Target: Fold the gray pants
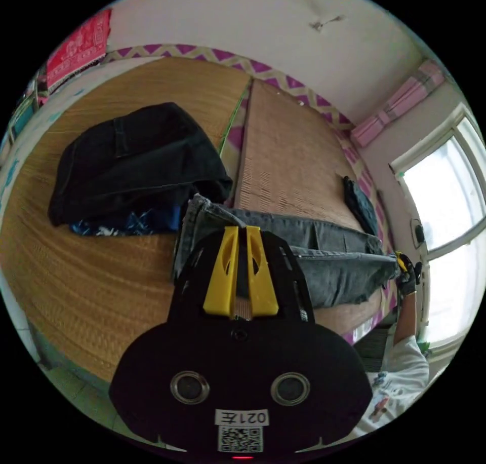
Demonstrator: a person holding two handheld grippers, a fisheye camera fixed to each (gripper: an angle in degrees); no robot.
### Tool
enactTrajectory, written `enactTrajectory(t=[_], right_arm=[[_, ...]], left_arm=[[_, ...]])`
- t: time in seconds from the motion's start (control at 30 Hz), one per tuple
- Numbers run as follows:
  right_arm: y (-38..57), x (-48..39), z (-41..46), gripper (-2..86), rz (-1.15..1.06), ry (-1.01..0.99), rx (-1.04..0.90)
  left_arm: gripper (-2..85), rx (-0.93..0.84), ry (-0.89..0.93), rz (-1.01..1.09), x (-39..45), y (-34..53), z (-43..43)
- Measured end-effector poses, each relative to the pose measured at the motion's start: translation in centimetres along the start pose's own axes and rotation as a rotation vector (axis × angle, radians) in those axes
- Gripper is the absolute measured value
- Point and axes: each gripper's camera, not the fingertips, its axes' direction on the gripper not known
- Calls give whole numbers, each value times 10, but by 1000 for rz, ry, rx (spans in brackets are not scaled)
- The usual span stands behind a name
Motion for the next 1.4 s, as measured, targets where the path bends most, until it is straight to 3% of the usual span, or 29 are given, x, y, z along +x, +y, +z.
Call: enactTrajectory(t=[0.17,0.27,0.37,0.63,0.83,0.93,1.07,1.23,1.4], right_arm=[[-35,-3,70,57,22,94,-46],[-27,-6,71,74,27,10,-11],[-7,-20,53,75,-13,-23,40],[108,-178,128,55,-552,24,-265],[200,-283,196,60,-868,152,-340],[231,-317,226,61,-952,159,-404],[266,-349,264,64,-1046,196,-466],[330,-380,291,87,-1375,439,-454],[365,-390,301,81,-1478,471,-514]], left_arm=[[50,-99,-49,-74,-15,-56,90],[67,-30,26,-46,-22,-55,91],[74,38,-42,-15,-30,-39,73],[73,91,-216,44,-30,9,62],[87,100,-102,-21,-50,0,80],[77,96,-25,-18,-55,-12,85],[-1,12,-93,35,-52,-22,102],[-9,58,-76,68,-49,-26,87],[-10,32,-100,99,-53,-29,91]])
